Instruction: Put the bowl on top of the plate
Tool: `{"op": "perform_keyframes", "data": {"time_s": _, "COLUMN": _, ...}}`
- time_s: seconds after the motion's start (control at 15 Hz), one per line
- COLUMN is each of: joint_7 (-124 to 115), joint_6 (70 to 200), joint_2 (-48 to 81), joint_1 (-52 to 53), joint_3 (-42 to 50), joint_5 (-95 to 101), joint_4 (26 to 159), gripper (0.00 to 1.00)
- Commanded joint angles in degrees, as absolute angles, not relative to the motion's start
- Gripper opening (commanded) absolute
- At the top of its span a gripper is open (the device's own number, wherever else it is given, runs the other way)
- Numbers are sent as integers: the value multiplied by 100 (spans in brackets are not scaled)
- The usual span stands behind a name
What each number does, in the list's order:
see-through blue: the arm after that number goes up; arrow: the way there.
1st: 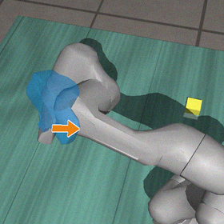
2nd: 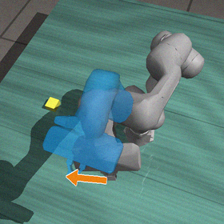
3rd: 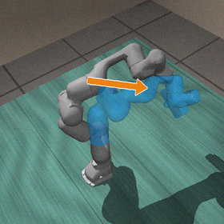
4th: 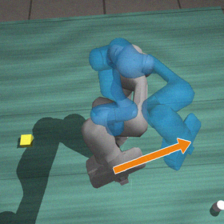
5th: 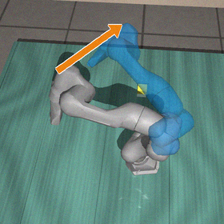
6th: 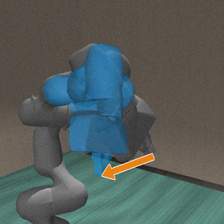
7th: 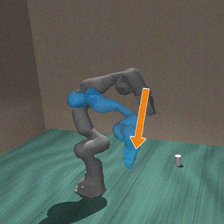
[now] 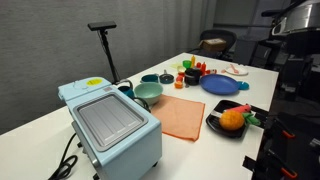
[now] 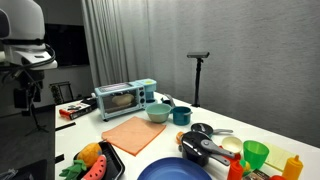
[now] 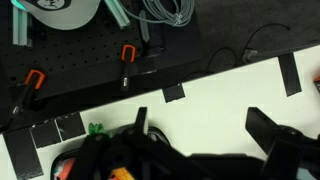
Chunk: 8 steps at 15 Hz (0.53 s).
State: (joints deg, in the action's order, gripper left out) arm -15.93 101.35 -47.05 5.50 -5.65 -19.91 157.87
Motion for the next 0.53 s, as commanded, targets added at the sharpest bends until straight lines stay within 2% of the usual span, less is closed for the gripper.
{"op": "perform_keyframes", "data": {"time_s": 0.0, "joint_7": -1620, "joint_6": 10252, "joint_2": -4658, "joint_1": 424, "joint_3": -690, "joint_5": -2064, "joint_4": 15775, "gripper": 100}}
{"op": "perform_keyframes", "data": {"time_s": 0.47, "joint_7": -1507, "joint_6": 12169, "joint_2": -3671, "joint_1": 212, "joint_3": -807, "joint_5": -1740, "joint_4": 15392, "gripper": 100}}
